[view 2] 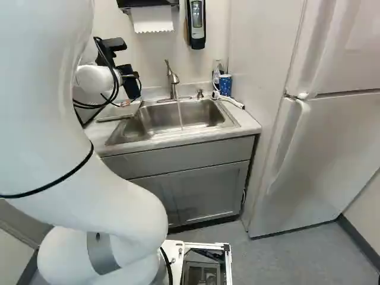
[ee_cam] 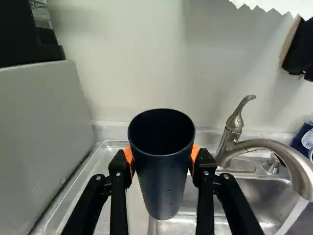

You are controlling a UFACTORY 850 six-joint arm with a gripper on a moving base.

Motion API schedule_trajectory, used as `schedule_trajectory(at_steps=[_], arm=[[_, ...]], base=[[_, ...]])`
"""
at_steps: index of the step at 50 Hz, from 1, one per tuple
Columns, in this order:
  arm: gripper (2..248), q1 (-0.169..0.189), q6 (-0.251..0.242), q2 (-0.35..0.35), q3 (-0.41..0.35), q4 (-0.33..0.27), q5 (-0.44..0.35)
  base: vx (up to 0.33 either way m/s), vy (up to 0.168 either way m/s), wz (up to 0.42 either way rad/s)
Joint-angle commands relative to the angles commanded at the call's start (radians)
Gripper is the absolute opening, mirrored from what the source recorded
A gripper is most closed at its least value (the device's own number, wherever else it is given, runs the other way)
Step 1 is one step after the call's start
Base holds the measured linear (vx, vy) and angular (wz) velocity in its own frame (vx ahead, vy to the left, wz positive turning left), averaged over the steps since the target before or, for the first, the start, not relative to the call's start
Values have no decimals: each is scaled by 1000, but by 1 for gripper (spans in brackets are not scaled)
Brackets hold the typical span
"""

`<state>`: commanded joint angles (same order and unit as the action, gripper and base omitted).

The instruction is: Rinse the cup and place it in the tray

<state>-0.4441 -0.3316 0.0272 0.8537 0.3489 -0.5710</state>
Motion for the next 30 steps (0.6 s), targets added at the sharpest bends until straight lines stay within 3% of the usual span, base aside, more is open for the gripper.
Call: schedule_trajectory(at_steps=[30], arm=[[125,-50,0,-126,128,34,0]], base=[[0,0,0]])
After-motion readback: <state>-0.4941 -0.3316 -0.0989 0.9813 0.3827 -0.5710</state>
